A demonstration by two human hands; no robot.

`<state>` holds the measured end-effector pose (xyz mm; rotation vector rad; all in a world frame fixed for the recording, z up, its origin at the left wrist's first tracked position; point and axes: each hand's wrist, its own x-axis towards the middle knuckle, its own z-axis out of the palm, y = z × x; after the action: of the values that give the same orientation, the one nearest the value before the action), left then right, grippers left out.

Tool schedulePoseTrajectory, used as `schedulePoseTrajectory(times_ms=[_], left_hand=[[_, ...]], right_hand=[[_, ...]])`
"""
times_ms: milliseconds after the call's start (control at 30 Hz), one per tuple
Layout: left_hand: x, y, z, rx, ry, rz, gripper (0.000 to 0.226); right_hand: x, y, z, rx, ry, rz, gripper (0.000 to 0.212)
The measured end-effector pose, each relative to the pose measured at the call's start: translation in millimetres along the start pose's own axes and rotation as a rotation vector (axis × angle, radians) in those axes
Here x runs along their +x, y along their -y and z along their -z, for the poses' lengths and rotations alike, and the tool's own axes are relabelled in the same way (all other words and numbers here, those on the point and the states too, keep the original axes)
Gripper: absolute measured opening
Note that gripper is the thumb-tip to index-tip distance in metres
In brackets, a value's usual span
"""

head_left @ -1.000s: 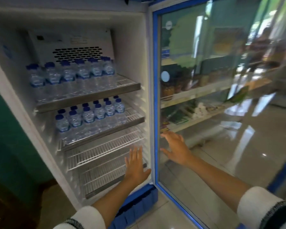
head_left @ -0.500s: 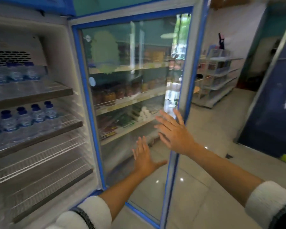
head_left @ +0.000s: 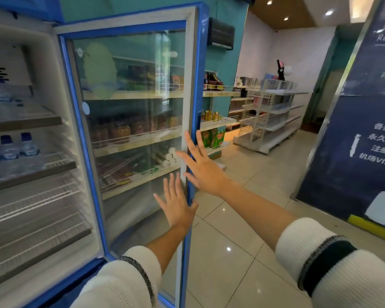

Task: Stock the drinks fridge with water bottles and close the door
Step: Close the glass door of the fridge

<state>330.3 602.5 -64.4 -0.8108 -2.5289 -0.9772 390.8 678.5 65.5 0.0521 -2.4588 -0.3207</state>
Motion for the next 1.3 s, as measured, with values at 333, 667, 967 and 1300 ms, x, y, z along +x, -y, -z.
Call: schedulePoseTrajectory(times_ms=[333, 667, 967, 1300], left_hand=[[-20, 24, 27, -0.082, 0.022, -0.057, 0.042], [-72, 100, 83, -0.149, -0.220, -0.179, 0.050], [-108, 175, 140, -0.068, -0.301, 0.092, 0.110], [-112, 271, 195, 0.021, -0.474, 0.540, 0.113]], right_hand=[[-4, 16, -5, 0.188, -0.178, 0.120, 0.041], [13, 95, -22, 0.235, -0.356, 0.540, 0.030], [68, 208, -26, 0.146, -0.442, 1.004, 0.024], [167, 322, -36, 0.155, -0.548, 0.942, 0.034]])
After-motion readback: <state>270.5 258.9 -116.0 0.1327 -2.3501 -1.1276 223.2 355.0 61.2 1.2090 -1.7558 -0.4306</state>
